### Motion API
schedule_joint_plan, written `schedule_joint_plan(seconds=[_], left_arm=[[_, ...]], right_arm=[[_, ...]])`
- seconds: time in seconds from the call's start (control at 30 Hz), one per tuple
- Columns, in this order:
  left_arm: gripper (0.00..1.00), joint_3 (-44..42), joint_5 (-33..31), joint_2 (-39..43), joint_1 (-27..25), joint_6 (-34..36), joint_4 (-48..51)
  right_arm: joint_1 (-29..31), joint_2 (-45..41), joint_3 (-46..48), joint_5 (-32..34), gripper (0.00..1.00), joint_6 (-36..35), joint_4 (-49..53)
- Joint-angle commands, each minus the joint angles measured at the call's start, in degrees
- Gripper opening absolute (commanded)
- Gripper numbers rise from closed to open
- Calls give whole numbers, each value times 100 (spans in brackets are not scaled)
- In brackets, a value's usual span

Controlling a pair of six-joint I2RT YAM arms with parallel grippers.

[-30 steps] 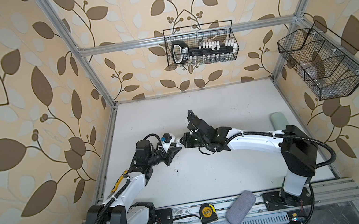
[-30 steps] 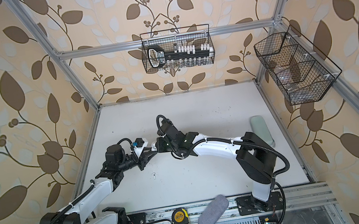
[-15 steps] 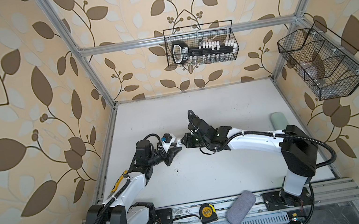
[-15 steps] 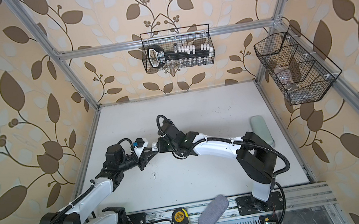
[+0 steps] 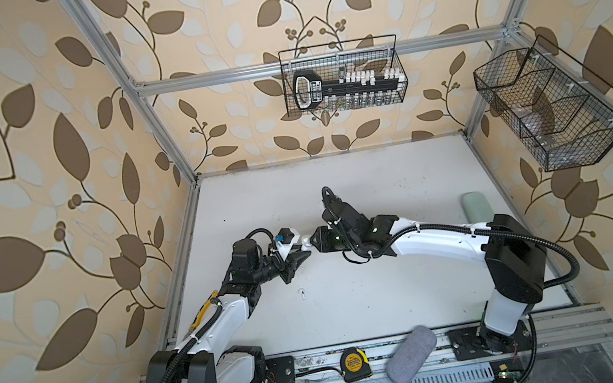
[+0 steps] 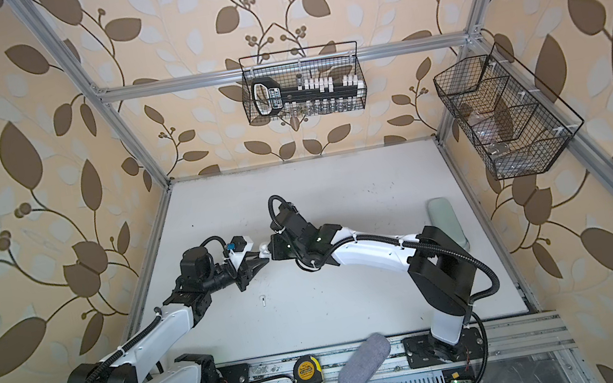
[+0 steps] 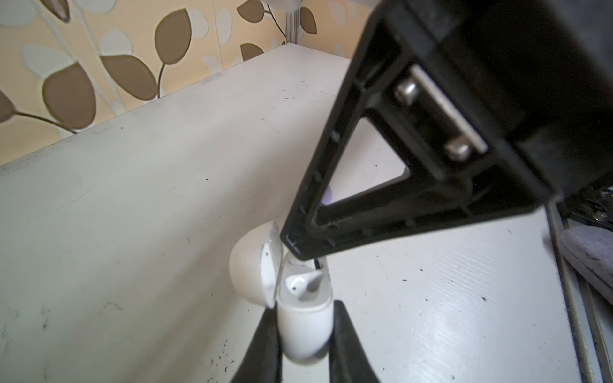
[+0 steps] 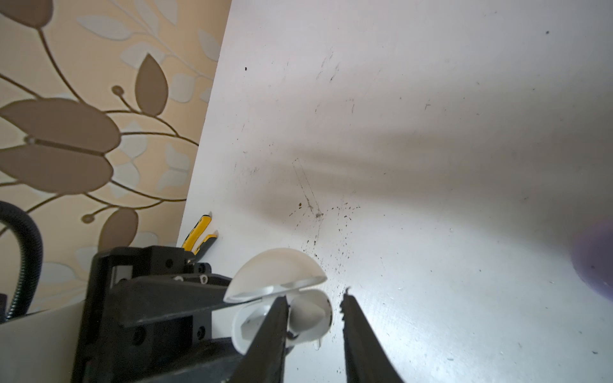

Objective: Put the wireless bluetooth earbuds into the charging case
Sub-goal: 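Press the white earbud down into the held case with the right gripper, then open the right gripper and lift it off the seated earbud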

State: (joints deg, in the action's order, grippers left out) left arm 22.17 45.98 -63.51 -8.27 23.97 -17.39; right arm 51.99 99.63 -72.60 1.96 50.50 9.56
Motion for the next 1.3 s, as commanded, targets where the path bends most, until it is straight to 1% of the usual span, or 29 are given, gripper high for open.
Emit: schedule_joint_plan(seconds=[0.0,0.1,0.3,0.53,0.77,0.9,1.1,1.27], left_arm=[[5,105,113,75,-16,94,-218],[5,105,122,75,-16,91,-215],[5,108,105,75,-16,73,-234],[4,169,17,61,-16,-59,-208],[2,352,-164,338,5,-96,175],[1,384,-250,390,79,-143,236],[0,502,-335,371,267,-363,146],[0,669,-188,113,552,-566,47]], right_arm=[[-11,-203,-26,104,31,-57,38],[-14,-243,-43,89,31,-59,-16],[-8,-322,-23,208,29,-107,169],[232,-562,123,672,29,-215,495],[459,-891,661,1012,29,-242,718],[570,-933,754,1123,29,-260,851],[796,-828,618,1329,28,-309,1148],[1059,-634,473,1494,29,-237,1262]])
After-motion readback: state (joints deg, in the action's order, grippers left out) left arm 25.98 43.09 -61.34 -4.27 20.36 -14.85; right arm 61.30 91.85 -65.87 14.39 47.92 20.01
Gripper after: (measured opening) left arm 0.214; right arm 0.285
